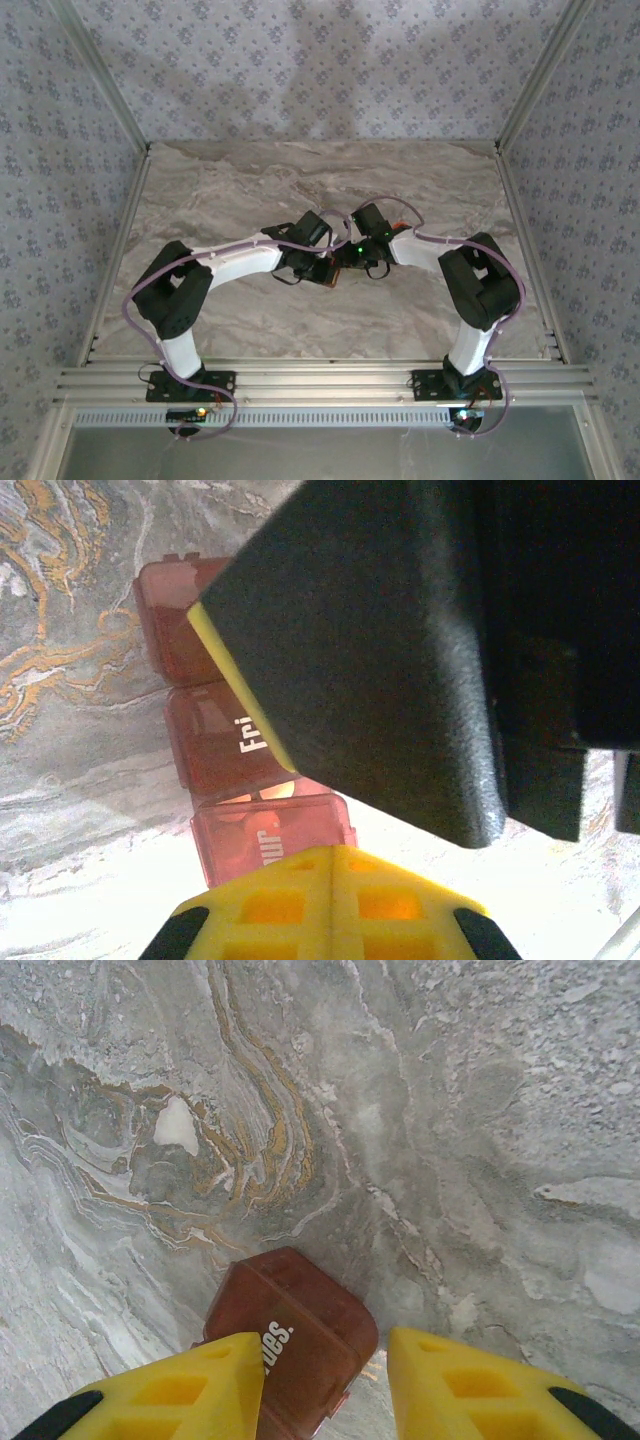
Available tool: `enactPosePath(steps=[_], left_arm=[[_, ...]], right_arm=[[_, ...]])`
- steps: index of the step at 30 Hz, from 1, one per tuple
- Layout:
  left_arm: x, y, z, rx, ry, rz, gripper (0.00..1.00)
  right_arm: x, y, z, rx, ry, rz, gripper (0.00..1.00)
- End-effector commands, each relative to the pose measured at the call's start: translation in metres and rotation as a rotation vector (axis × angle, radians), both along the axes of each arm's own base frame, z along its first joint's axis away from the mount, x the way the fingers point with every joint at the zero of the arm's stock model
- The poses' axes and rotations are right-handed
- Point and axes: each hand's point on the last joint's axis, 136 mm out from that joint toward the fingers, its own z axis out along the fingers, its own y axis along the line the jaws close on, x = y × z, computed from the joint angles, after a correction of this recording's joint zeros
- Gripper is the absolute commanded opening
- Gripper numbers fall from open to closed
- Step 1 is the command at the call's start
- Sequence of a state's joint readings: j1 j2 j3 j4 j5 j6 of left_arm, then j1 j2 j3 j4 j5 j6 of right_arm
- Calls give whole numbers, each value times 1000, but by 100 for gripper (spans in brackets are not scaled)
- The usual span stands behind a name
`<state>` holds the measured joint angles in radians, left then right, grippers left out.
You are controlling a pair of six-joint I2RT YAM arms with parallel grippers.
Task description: Sort the pills into containers
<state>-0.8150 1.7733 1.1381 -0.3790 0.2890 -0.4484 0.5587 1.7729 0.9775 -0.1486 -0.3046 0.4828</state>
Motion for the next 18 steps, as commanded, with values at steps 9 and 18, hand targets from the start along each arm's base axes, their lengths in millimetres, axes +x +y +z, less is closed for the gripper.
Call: enactPosePath(steps=[9,18], left_arm=[[-9,-5,-16,10,38,-9,0],[-10,1,-22,47,36,-11,0]], right_arm=[[-5,-16,-19,-67,58,-40,39],[3,-16,-16,-52,58,-57,39]])
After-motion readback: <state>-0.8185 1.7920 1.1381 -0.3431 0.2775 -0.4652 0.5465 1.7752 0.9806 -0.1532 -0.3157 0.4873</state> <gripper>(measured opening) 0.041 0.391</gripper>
